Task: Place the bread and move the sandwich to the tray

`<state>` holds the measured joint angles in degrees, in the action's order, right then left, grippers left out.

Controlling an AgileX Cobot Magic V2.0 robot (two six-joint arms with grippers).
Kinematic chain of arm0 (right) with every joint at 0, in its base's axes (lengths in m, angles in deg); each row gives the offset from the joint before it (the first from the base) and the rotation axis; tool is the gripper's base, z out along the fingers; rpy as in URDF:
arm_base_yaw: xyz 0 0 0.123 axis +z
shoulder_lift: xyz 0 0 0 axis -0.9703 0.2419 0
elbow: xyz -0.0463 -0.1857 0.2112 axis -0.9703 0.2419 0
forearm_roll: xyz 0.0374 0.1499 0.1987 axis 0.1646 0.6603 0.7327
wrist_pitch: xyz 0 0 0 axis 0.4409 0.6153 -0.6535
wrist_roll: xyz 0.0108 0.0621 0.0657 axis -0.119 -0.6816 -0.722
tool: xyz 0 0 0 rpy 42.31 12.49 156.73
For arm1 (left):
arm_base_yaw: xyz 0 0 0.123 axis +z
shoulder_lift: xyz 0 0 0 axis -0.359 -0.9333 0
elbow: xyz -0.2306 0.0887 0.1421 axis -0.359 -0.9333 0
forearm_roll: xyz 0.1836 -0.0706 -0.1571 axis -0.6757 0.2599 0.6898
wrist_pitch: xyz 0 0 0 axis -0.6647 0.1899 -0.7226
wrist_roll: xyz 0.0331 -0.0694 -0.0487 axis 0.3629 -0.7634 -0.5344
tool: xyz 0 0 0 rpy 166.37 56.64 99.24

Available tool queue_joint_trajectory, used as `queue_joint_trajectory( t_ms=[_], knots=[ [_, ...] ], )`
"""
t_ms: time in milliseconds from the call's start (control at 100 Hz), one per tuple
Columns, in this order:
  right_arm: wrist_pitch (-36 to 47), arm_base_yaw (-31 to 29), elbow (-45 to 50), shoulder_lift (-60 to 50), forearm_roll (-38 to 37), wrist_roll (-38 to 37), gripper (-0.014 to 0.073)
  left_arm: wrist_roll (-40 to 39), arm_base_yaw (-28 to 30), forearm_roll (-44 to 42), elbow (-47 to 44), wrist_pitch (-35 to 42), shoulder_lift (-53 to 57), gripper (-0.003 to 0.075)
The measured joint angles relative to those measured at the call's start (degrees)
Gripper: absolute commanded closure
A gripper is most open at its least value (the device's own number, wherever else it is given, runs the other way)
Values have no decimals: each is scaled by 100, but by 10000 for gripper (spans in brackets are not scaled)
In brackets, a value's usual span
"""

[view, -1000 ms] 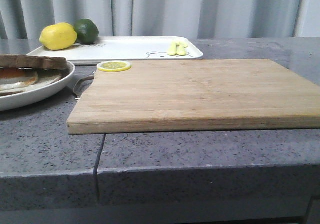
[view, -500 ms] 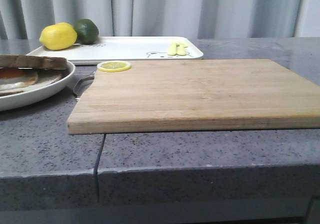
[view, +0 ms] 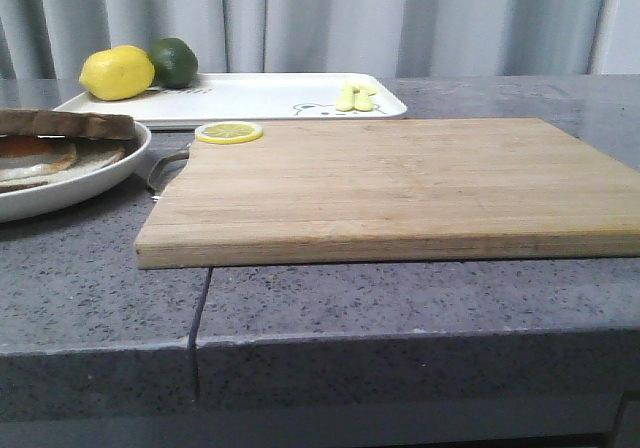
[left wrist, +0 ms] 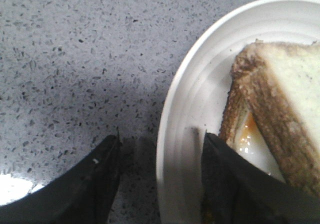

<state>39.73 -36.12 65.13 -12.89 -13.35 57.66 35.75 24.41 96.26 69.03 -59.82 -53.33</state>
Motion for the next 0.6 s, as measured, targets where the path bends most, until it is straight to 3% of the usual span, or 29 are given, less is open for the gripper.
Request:
queue_joint_trajectory(
  t_ms=[160, 420, 600],
  knots=[
    [0, 0, 0, 0, 0, 0, 316, 0, 0, 0, 0, 52, 0, 411],
    [0, 0, 0, 0, 0, 0, 316, 0, 0, 0, 0, 78, 0, 597],
    [0, 0, 0, 0, 10, 0, 316, 0, 0, 0, 0, 78, 0, 630]
  ],
)
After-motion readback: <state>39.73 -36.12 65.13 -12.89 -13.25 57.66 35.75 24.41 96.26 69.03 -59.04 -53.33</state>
